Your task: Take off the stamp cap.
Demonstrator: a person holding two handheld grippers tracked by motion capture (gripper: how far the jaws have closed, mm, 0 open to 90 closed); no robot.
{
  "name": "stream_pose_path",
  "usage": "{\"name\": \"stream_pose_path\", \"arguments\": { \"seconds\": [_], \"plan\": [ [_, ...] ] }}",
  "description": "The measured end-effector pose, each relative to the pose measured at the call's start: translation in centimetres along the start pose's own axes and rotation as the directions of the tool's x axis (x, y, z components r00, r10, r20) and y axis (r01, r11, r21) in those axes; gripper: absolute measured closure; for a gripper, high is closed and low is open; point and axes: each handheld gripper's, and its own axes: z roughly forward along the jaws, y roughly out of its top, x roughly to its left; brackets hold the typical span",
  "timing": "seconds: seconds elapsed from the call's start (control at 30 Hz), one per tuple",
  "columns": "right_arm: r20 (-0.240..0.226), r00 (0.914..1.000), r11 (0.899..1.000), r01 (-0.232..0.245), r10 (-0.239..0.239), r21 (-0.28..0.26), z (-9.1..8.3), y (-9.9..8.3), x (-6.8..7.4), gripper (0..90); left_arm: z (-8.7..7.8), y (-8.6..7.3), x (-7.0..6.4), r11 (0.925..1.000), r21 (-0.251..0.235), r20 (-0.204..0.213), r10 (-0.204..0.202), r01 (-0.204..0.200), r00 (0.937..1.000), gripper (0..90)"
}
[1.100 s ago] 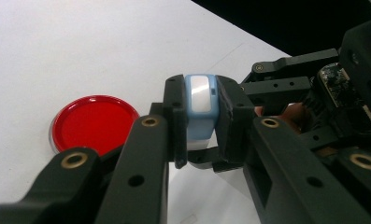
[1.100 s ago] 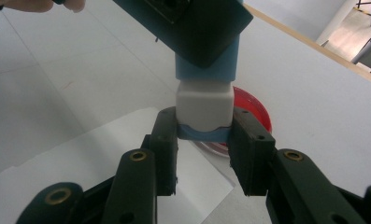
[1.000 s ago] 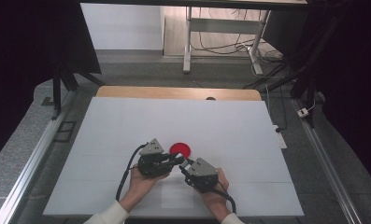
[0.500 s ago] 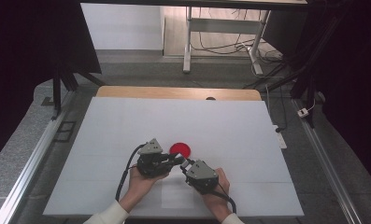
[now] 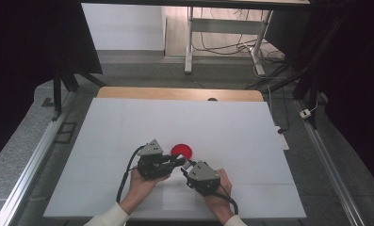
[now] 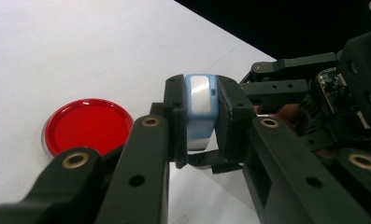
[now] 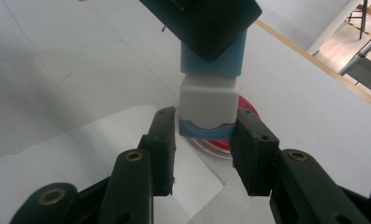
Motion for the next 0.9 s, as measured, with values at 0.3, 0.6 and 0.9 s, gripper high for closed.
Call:
{"name": "stream_pose_path", "arguments": {
  "seconds": [0.3,0.6,0.9],
  "plan": [
    [0.017,0.9994,0.999,0.030,-0.030,0.017,0.00,0.13,0.22,64.5,0.00,-0.05,-0.09,1.0000,-0.001,-0.010,0.006,-0.006,0.9999,75.6],
    [0.035,0.9989,0.999,0.032,-0.031,-0.009,-0.29,0.05,0.26,65.3,-0.19,-0.03,-0.19,0.9997,-0.022,-0.006,0.009,-0.009,0.9999,75.7],
    [0.020,0.9993,0.999,0.032,-0.032,-0.004,-0.26,0.03,0.15,65.3,-0.15,-0.22,-0.08,0.9997,-0.026,0.000,-0.002,0.002,1.0000,75.7]
  ]
}}
